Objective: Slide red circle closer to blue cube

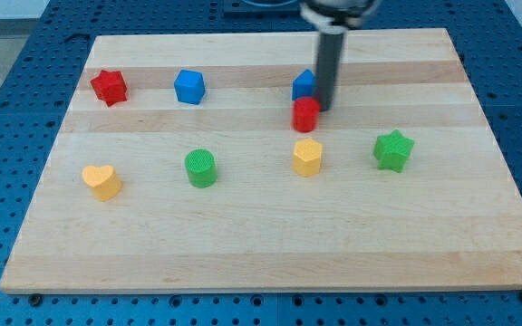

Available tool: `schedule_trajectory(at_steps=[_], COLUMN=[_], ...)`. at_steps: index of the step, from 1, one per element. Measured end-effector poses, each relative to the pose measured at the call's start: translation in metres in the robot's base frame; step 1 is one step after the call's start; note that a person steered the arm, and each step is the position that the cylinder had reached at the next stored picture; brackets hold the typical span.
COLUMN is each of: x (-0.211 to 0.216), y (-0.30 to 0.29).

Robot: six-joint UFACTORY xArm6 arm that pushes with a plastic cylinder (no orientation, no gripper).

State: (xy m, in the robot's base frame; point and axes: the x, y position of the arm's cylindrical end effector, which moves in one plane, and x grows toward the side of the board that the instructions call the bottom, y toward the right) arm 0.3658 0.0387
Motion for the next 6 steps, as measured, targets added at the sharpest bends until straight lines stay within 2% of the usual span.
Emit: schedule_trajectory(at_steps=[1,3,4,5,6], x=[0.006,0.006,0.022,0.043,0.051], y=[-0.026,0.039,0.041,0.007,-0.057])
